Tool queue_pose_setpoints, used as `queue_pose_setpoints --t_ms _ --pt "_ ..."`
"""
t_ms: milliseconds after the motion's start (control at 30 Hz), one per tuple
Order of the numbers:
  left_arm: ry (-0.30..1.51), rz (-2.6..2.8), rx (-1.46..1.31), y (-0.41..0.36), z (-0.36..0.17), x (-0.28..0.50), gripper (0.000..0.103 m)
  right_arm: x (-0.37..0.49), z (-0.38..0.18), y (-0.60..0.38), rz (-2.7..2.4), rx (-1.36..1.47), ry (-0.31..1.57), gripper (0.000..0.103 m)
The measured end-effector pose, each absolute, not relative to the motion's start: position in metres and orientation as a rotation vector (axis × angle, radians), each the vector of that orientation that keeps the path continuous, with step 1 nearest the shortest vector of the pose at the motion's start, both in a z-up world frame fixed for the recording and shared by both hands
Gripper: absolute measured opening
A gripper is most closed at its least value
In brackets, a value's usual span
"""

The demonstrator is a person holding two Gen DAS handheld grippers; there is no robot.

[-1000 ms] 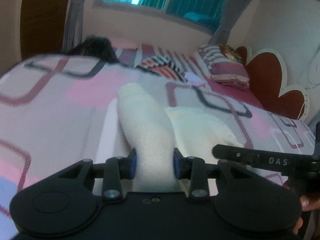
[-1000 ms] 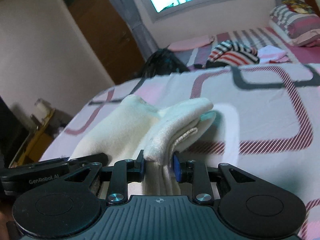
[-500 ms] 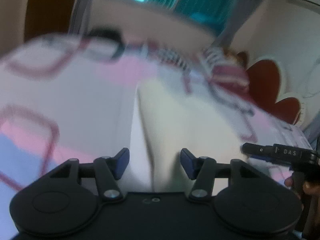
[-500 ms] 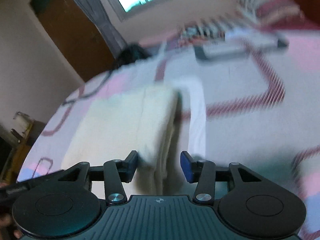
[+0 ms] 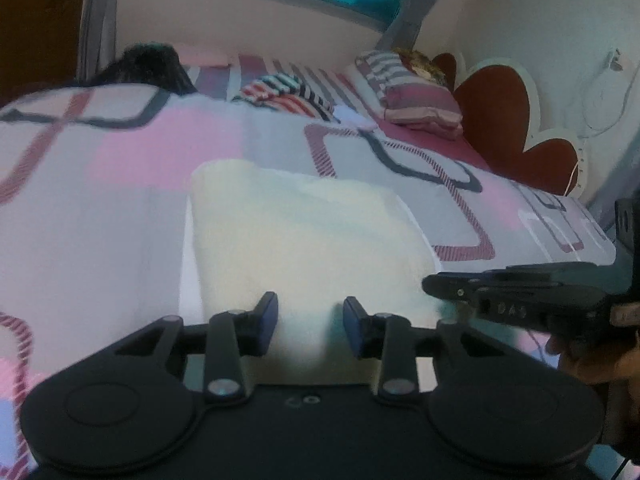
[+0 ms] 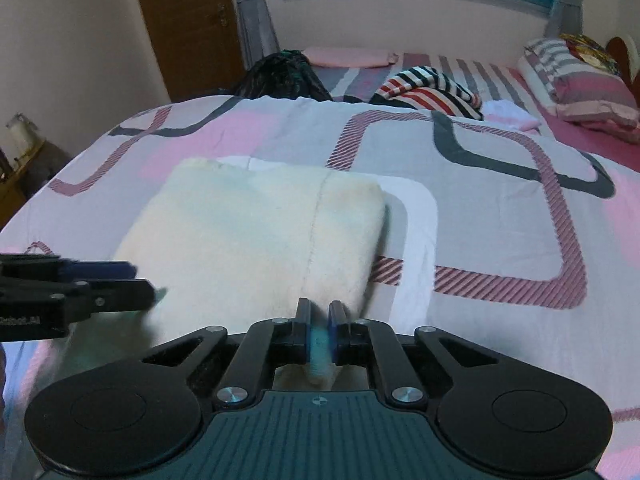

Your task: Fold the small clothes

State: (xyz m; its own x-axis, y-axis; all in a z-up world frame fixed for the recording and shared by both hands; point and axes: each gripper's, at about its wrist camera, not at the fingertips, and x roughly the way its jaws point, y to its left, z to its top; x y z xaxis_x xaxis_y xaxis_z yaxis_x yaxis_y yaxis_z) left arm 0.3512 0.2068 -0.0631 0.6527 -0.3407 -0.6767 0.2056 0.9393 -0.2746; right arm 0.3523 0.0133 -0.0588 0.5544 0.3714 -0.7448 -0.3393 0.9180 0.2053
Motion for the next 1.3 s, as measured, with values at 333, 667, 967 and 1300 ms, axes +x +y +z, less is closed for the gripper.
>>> queue_pose_setpoints --t_ms 333,667,967,1300 --pt "0.866 -0.257 -0.087 0.175 -0.073 0.261 0.032 0.258 -0.054 0.004 0.552 0.051 0.962 0.008" --pt "0.877 -0.144 -0.045 0.161 -0.082 0.247 0.034 0.235 -0.076 -0.003 0.518 0.105 0.895 0.007" --pt "0.893 -0.117 -0.001 0.152 -0.080 0.244 0.034 0.228 -0.075 0.000 0.507 0.068 0.873 0.007" --pt "0.891 -0.094 -0.090 0.153 -0.071 0.163 0.035 0.162 -0.056 -0.029 0.490 0.125 0.917 0.008"
